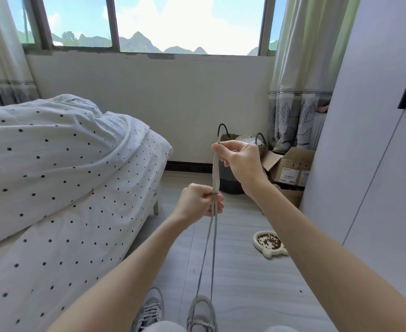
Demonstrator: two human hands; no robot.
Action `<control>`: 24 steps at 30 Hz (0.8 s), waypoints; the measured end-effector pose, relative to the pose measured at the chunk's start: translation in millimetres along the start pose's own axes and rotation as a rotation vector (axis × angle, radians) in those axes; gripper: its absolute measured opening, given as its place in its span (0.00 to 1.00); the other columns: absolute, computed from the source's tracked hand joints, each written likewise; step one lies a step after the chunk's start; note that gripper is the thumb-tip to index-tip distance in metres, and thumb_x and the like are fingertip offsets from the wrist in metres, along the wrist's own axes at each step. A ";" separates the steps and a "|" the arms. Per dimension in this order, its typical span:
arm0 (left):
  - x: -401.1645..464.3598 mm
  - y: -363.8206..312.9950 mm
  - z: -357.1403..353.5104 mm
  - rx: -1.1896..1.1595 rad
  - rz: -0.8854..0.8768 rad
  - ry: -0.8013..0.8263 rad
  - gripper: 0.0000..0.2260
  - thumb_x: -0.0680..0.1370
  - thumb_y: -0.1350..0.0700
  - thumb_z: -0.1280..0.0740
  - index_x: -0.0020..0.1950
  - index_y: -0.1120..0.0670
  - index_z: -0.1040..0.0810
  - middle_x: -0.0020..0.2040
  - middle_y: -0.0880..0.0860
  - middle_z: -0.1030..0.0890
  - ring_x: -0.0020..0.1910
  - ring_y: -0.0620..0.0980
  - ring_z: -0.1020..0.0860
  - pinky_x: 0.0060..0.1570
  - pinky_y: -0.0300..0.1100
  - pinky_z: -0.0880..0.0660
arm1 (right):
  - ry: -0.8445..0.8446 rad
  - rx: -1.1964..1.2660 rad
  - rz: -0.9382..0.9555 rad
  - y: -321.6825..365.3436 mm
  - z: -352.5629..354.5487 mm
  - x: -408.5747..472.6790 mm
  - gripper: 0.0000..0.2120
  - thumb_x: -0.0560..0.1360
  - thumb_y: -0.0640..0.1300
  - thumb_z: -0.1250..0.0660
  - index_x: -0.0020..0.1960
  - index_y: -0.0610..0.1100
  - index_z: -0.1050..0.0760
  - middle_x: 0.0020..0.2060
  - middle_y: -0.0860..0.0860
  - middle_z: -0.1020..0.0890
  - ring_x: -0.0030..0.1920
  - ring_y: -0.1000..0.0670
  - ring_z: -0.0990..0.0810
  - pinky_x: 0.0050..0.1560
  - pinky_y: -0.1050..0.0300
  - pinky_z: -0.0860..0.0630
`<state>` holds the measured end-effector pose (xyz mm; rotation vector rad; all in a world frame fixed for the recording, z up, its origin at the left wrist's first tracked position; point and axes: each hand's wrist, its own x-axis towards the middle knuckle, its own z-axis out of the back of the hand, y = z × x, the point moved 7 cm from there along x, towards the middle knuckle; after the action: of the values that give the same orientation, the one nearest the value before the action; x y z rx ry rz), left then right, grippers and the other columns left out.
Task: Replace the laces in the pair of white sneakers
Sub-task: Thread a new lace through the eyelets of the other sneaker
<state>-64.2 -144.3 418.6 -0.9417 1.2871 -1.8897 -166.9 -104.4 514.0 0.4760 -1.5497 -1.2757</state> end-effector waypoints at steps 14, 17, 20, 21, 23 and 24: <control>-23.9 130.2 -24.1 -0.076 0.404 0.251 0.08 0.81 0.60 0.40 0.49 0.62 0.24 0.33 0.57 0.20 0.33 0.55 0.18 0.34 0.45 0.20 | 0.138 0.070 -0.517 -195.4 17.1 -68.0 0.04 0.75 0.38 0.34 0.43 0.39 0.22 0.35 0.45 0.17 0.39 0.50 0.18 0.44 0.57 0.21; -42.2 195.6 -32.4 0.100 0.562 0.414 0.10 0.81 0.55 0.40 0.51 0.61 0.25 0.30 0.53 0.27 0.26 0.50 0.22 0.27 0.39 0.24 | 0.131 0.185 -0.748 -268.6 19.9 -104.8 0.05 0.76 0.36 0.35 0.42 0.38 0.24 0.28 0.47 0.20 0.33 0.49 0.19 0.37 0.59 0.20; -70.4 267.9 -43.6 0.204 0.674 0.542 0.13 0.81 0.50 0.40 0.49 0.60 0.24 0.26 0.49 0.32 0.26 0.47 0.21 0.26 0.36 0.28 | 0.140 0.180 -0.935 -339.1 28.1 -145.8 0.04 0.77 0.36 0.36 0.43 0.37 0.25 0.28 0.46 0.22 0.30 0.51 0.18 0.35 0.60 0.20; -83.1 291.8 -48.2 0.205 0.747 0.587 0.15 0.81 0.48 0.42 0.49 0.60 0.24 0.25 0.49 0.33 0.27 0.47 0.21 0.26 0.36 0.28 | 0.181 0.121 -1.002 -362.6 29.2 -161.2 0.04 0.77 0.36 0.36 0.44 0.37 0.24 0.28 0.46 0.22 0.30 0.51 0.19 0.34 0.61 0.20; -108.4 333.3 -56.4 0.236 0.912 0.718 0.18 0.81 0.45 0.45 0.50 0.58 0.25 0.28 0.50 0.29 0.28 0.47 0.21 0.28 0.38 0.26 | 0.337 -0.077 -1.121 -407.3 29.0 -192.6 0.04 0.76 0.36 0.34 0.44 0.36 0.23 0.27 0.45 0.21 0.28 0.51 0.20 0.32 0.61 0.21; -117.2 352.4 -58.4 0.293 0.965 0.786 0.18 0.81 0.44 0.46 0.50 0.57 0.25 0.31 0.51 0.25 0.29 0.47 0.22 0.29 0.39 0.25 | 0.433 -0.177 -1.168 -428.3 27.7 -207.2 0.04 0.75 0.36 0.34 0.42 0.37 0.23 0.26 0.46 0.21 0.27 0.51 0.21 0.31 0.62 0.22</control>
<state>-9.4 -125.7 47.1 0.5969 1.4248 -1.5544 -233.5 -78.8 42.7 1.5535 -0.7130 -1.9456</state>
